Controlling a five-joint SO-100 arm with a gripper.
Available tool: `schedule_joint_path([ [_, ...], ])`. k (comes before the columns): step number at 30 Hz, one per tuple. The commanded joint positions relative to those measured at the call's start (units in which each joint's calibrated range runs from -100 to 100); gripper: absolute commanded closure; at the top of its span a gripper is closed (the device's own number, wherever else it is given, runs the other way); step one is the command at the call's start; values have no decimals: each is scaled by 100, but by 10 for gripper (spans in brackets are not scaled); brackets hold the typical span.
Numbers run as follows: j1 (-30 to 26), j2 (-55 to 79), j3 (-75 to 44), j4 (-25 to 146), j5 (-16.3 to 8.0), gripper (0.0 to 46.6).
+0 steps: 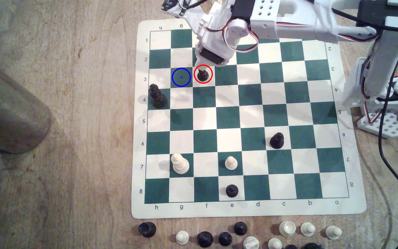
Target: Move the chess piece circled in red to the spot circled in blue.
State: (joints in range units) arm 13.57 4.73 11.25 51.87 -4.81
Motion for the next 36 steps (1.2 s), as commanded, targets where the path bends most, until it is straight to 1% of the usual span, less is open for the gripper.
schedule_joint_path([
  [1,-47,27,-491,-191,-10,363],
  [10,-31,333,-500,-412,-10,366],
  [14,-70,375,-509,-486,-24,372],
  [36,-141,503,-463,-519,-39,377],
])
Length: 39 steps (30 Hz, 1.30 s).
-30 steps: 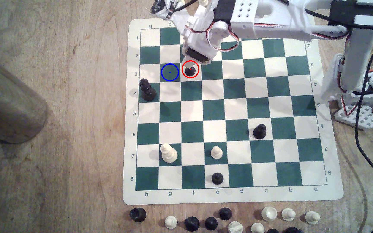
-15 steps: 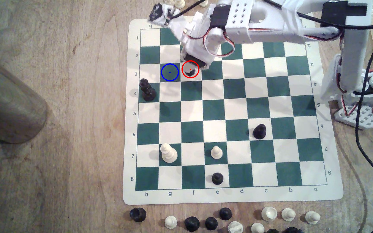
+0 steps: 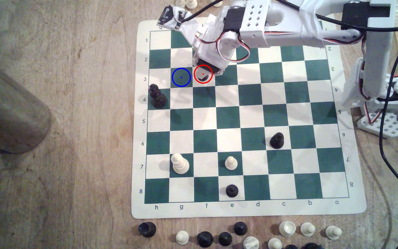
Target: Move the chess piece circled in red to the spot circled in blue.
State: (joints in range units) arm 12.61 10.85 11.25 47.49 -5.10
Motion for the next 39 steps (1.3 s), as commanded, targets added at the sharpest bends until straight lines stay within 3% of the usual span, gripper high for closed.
schedule_joint_path([
  [1,-45,-109,-463,-81,-10,379],
  [7,-45,-83,-436,-81,-15,398],
  [13,-92,-75,-409,-81,-5,464],
  [22,-92,-380,-409,-40,0,464],
  [31,-186,-1620,-509,738,54,464],
  [39,-240,-1136,-1225,697,68,464],
])
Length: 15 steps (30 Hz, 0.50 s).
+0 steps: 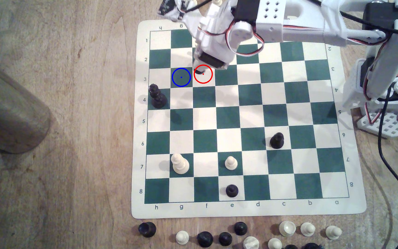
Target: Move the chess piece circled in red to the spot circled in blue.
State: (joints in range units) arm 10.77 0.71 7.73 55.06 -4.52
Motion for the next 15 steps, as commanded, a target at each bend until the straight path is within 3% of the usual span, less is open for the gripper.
schedule_joint_path([
  [1,-64,90,-1072,-133,10,464],
  [15,38,1431,-1571,-698,10,464],
])
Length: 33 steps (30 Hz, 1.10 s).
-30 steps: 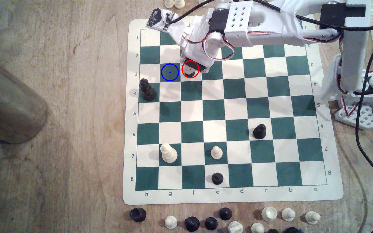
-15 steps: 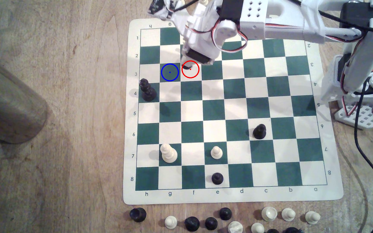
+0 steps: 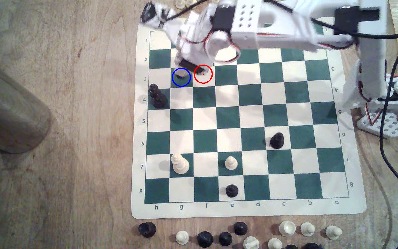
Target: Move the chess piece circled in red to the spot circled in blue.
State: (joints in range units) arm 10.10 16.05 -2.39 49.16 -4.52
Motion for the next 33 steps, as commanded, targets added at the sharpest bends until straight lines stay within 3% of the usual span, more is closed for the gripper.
schedule_joint_path([
  [1,112,-85,-558,-109,10,464],
  [25,89,305,-613,-354,15,462],
  [29,89,331,-567,-354,0,387],
  [30,89,331,-540,-354,-15,344],
  [33,96,322,-504,-412,-44,305],
])
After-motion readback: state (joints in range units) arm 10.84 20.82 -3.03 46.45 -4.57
